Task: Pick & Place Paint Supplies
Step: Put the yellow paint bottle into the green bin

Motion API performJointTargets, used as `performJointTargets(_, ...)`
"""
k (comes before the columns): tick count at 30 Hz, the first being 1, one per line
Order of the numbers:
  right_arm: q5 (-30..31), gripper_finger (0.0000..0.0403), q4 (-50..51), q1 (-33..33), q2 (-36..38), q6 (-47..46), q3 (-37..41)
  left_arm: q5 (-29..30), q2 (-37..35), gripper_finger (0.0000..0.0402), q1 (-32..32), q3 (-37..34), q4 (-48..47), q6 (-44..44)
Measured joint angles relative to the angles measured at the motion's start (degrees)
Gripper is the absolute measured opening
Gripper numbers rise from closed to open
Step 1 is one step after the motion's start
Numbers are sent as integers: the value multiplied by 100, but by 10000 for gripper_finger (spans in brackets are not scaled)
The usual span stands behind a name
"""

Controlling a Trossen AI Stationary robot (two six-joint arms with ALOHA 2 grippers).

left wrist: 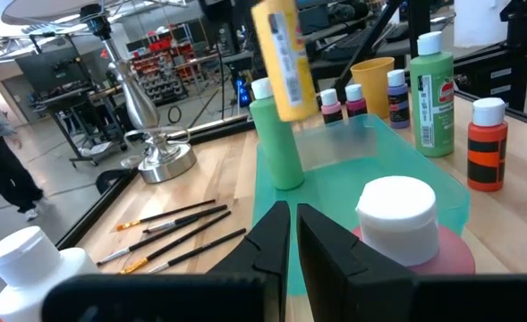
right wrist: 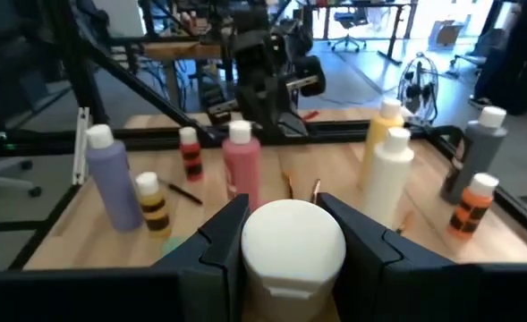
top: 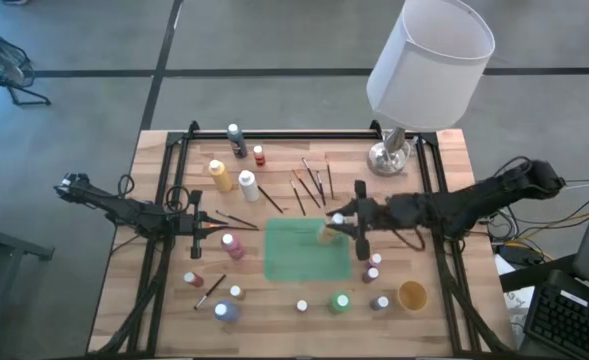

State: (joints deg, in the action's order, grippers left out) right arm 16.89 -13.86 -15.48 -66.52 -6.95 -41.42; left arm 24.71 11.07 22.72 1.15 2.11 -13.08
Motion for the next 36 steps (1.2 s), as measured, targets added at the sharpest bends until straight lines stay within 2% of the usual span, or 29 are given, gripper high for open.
performJointTargets(3, 456, 107, 14, -392, 9, -205, 123, -2, 2, 30, 0, 0, 0, 0)
performJointTargets(7, 727, 107, 34, -637, -7, -440, 291, -2, 1, 30, 0, 0, 0, 1)
performJointTargets(16, 900, 107, -416, -650, -9, -854, 904, -1, 1, 30, 0, 0, 0, 2)
performJointTargets(24, 921, 107, -952, -652, -15, -838, 1472, -2, 1, 30, 0, 0, 0, 1)
performJointTargets(36, 1053, 107, -1048, -645, -954, -742, 1309, 0, 0, 30, 0, 0, 2, 1)
